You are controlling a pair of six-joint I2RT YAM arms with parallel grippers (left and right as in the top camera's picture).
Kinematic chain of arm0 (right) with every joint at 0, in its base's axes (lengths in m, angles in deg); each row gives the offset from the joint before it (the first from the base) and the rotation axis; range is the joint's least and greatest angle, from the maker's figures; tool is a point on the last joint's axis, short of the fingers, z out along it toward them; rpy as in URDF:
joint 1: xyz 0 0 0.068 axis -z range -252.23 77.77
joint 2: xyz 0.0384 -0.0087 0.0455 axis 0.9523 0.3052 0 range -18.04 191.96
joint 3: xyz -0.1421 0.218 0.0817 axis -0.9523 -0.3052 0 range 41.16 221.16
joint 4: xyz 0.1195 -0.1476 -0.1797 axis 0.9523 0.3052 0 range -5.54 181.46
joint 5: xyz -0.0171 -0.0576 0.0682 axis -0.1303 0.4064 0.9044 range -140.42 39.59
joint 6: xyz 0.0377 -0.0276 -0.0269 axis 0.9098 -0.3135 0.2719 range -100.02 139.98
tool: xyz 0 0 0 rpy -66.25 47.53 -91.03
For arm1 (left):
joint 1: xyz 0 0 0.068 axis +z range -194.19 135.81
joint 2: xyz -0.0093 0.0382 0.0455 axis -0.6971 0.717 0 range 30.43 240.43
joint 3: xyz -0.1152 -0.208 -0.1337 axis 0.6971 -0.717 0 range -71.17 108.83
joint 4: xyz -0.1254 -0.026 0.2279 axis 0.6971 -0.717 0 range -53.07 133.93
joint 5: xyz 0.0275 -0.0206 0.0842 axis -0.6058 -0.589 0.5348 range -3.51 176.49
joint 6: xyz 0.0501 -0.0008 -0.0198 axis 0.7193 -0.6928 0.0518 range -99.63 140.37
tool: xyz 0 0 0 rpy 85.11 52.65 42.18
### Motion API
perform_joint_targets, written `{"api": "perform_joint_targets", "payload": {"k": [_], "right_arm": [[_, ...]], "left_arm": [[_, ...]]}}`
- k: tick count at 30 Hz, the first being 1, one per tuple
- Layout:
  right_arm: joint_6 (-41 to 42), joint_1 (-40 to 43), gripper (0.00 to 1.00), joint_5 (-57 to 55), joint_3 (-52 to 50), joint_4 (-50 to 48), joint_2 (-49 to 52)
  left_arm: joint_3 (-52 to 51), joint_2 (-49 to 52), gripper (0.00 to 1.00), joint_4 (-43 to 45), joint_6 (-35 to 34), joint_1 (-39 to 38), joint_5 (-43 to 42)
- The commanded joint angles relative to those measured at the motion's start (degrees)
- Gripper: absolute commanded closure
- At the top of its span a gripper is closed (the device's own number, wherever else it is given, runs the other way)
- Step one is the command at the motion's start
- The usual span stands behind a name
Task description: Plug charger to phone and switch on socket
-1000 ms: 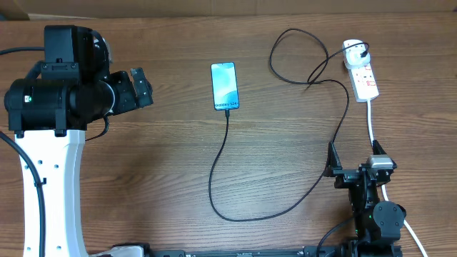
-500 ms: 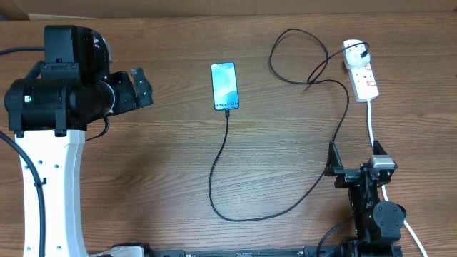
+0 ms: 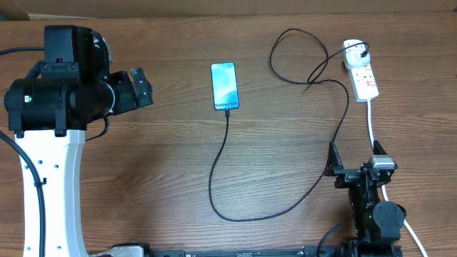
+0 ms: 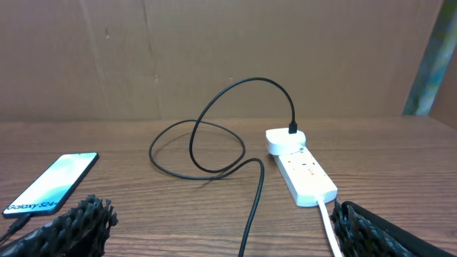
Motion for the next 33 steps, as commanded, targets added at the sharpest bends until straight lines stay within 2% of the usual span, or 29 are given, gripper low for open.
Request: {"api": "perform_joint_targets", "payload": {"k": [1,12,25,29,33], "right_arm": [[0.3,0.3,0.00,-0.4,-0.6,-0.3,-0.6],[0.3,0.3,0.00,-0.4,-0.6,-0.3,-0.6],[0.3,0.3,0.00,-0.4,-0.6,-0.3,-0.6],[0.3,0.3,0.00,-0.4,-0.6,-0.3,-0.6],[0.3,0.3,0.00,-0.4,-0.6,-0.3,-0.6]], "left_arm": [[0.2,-0.4,0.00,0.0,-0.5,-0.3,0.3],[0.2,-0.4,0.00,-0.3,-0.5,-0.3,0.4],[-0.6,-0.7,0.00,-7.1,-0.1,-0.4,0.6],[-4.9,-3.6,0.00,-5.8,1.4,-0.4,1.3],[-13.3,-8.7,0.00,-0.4,2.3,-0.4,1.4]]}}
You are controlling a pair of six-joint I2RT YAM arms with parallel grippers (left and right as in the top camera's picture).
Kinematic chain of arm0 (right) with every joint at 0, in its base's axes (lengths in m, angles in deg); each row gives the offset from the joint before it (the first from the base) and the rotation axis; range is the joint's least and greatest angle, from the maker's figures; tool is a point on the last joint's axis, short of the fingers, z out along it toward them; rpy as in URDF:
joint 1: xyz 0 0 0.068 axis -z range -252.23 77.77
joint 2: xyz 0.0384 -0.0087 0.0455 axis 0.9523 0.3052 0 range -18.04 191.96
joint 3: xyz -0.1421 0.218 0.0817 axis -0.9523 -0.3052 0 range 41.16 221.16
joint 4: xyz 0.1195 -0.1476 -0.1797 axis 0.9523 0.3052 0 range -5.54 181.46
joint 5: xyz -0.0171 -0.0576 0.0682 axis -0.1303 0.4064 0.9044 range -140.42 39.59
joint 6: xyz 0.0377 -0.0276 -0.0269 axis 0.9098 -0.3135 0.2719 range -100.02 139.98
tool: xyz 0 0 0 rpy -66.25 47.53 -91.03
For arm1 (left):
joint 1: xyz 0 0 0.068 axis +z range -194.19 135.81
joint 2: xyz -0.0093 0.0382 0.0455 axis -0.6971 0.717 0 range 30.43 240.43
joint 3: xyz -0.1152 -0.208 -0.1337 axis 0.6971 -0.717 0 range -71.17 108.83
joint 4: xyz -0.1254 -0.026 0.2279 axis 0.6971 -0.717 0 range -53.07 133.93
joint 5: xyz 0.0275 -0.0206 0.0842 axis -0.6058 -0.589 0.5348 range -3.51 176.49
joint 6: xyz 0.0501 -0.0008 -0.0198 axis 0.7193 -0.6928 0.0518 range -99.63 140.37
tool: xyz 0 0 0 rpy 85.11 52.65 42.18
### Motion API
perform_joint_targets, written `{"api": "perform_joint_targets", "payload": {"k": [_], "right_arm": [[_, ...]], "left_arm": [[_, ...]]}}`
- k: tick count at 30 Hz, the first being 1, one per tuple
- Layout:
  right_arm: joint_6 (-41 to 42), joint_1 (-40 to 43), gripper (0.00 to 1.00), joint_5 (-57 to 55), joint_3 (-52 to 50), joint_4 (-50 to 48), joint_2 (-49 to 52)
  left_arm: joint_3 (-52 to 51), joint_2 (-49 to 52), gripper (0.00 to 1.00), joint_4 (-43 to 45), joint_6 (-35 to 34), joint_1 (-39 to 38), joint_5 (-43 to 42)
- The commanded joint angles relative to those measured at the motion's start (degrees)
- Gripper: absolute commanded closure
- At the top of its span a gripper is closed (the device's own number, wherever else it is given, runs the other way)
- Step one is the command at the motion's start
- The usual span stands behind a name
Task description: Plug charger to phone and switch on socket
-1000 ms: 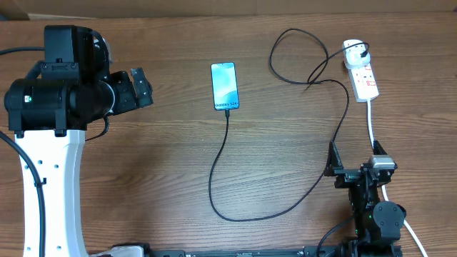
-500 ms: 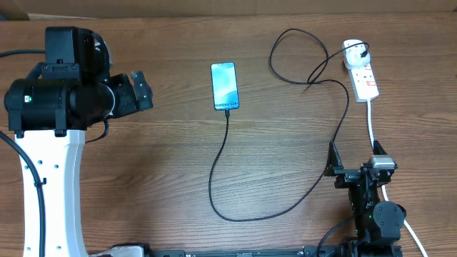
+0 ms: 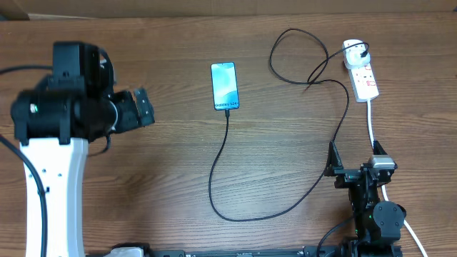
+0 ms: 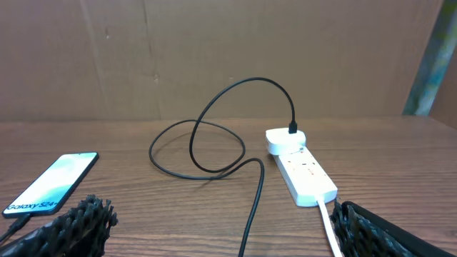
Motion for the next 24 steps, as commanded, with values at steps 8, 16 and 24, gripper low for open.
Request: {"api": "perform_joint_targets", "payload": {"k": [8,16,24], "right_arm": [[0.3,0.3,0.00,-0.4,-0.6,-0.3,-0.6],[0.3,0.3,0.00,-0.4,-0.6,-0.3,-0.6],[0.3,0.3,0.00,-0.4,-0.6,-0.4,-0.6]], "left_arm": [[-22.3,-13.6,0.00,13.9,4.9,-0.4,0.8],[-36.3,-20.9,0.00,24.2,4.9,-0.4,-0.6],[-47.6,-30.2,0.00,32.1,8.3,-0.4,-0.6]]}}
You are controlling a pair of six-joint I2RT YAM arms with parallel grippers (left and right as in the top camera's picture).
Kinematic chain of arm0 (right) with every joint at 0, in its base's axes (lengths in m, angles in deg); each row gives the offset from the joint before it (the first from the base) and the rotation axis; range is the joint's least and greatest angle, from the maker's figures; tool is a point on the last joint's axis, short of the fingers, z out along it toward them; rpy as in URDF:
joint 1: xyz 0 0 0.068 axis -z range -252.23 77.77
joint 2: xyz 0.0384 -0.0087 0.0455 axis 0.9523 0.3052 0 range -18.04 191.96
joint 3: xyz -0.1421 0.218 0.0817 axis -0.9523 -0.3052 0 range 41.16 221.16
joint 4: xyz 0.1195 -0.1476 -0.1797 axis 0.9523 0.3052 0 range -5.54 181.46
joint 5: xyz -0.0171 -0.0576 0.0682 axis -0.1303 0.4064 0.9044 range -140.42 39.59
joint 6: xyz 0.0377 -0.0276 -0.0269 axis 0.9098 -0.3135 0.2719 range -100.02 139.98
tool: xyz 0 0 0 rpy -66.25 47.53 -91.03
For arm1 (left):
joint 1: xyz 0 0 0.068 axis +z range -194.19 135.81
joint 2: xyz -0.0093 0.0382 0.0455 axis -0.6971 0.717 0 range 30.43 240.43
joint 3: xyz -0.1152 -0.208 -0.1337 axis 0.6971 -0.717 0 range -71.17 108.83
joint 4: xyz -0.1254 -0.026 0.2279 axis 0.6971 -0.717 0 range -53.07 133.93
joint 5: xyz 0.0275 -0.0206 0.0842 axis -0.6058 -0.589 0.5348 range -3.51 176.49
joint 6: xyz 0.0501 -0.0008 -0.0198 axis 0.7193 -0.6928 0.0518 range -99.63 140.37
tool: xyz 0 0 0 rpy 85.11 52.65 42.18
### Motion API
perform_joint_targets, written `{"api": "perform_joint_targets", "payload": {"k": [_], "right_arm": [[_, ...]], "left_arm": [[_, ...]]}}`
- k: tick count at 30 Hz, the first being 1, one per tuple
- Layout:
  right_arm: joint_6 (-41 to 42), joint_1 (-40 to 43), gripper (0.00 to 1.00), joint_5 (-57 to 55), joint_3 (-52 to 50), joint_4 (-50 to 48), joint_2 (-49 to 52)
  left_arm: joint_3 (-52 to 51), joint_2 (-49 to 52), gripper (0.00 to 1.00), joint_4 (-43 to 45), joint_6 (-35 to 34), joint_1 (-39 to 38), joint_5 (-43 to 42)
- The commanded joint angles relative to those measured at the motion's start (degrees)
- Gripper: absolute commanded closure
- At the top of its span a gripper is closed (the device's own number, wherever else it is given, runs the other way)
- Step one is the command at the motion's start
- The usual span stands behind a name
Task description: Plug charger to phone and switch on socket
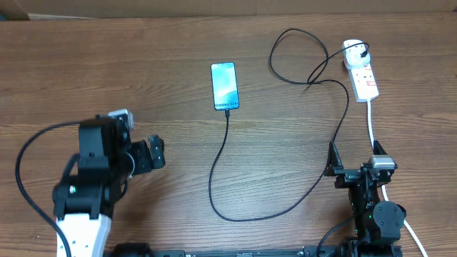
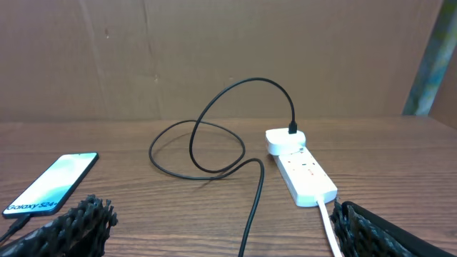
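Observation:
The phone (image 1: 224,86) lies face up with its screen lit, also seen in the right wrist view (image 2: 50,184). A black cable (image 1: 227,118) meets its near end, loops over the table (image 2: 251,203) and ends in a charger (image 1: 353,48) sitting in the white power strip (image 1: 364,77) (image 2: 307,178). My left gripper (image 1: 156,153) is at the front left, far from the phone, its fingers apart and holding nothing. My right gripper (image 1: 355,158) (image 2: 225,235) stands open near the front edge, short of the strip, with the cable running between its fingers (image 2: 75,225).
The strip's white lead (image 1: 371,125) runs toward my right arm (image 1: 371,207). A brown cardboard wall (image 2: 214,50) stands behind the wooden table (image 1: 285,164). The left arm's white base (image 1: 78,235) sits at the front left corner.
My left arm has drawn back from the left middle of the table to the front left, its gripper now lower and nearer the edge. Phone, cable, strip and right arm have not moved.
My left arm stood high at the far left with its gripper pointing toward the phone, which had the cable at its end. Then it was slightly nearer the front. Now it is folded back at the front left. The right arm stayed still throughout.

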Motion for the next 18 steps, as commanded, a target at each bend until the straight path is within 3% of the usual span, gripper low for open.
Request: {"api": "perform_joint_targets", "payload": {"k": [1,18], "right_arm": [[0.4,0.2,0.00,-0.4,-0.6,-0.3,-0.6],[0.4,0.2,0.00,-0.4,-0.6,-0.3,-0.6]], "left_arm": [[-4.7,-5.3,0.00,2.4,3.4,-0.4,-0.6],[-26.6,-32.7,0.00,18.1,3.6,-0.4,-3.5]]}}
